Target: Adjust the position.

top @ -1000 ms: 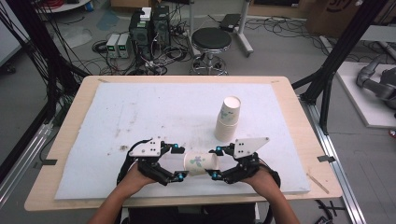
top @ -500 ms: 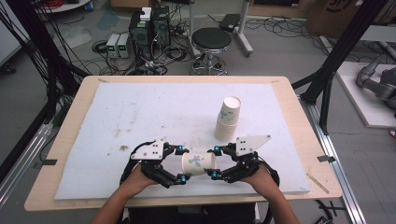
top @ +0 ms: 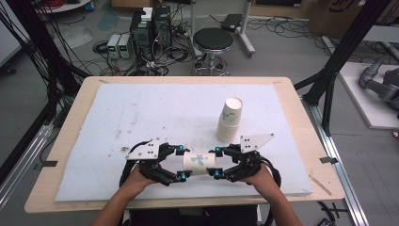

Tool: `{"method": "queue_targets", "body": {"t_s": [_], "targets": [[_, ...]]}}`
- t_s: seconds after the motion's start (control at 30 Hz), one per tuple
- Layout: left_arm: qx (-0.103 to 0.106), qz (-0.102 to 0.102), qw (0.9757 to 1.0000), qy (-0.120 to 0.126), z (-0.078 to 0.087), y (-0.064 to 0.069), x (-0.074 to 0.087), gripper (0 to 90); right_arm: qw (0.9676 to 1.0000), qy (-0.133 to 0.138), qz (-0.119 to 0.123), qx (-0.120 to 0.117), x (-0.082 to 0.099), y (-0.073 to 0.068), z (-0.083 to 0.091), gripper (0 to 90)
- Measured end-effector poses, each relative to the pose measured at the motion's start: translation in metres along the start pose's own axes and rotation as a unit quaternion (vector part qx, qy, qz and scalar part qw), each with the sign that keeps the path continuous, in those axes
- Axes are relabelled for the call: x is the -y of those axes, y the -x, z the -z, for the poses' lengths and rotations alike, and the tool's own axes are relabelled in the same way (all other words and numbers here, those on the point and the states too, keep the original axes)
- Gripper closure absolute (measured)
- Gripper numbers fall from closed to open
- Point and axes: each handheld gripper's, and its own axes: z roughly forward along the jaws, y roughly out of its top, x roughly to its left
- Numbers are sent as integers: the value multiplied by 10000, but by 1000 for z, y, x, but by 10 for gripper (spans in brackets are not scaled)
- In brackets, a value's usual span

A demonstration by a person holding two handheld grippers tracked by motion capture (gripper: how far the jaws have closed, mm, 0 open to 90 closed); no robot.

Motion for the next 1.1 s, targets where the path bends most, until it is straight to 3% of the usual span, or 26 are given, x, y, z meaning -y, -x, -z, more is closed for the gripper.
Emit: {"method": "queue_targets", "body": {"t_s": [0.17, 0.27, 0.37, 0.6, 0.83, 1.1], "targets": [[22, 111, 9999, -55, 1, 0, -2, 312, 9999, -51, -91, -50, 0, 1, -1, 357], [10, 206, 9997, -100, 3, -1, -5, 316, 9996, -79, -207, 160, -2, -1, -1, 198], [-10, 237, 9996, -166, 6, -1, -8, 324, 9994, -161, -170, 239, -6, -3, 0, 197], [-50, 161, 9980, -608, 13, -4, -21, 327, 9979, -436, 102, 473, -16, -7, 0, 197], [-196, 155, 9949, -981, 18, -6, -31, 326, 9967, -586, 195, 522, -25, -7, -4, 197], [-330, 208, 9893, -1404, 20, -8, -39, 326, 9937, -849, 336, 646, -29, -8, -12, 197]]}}
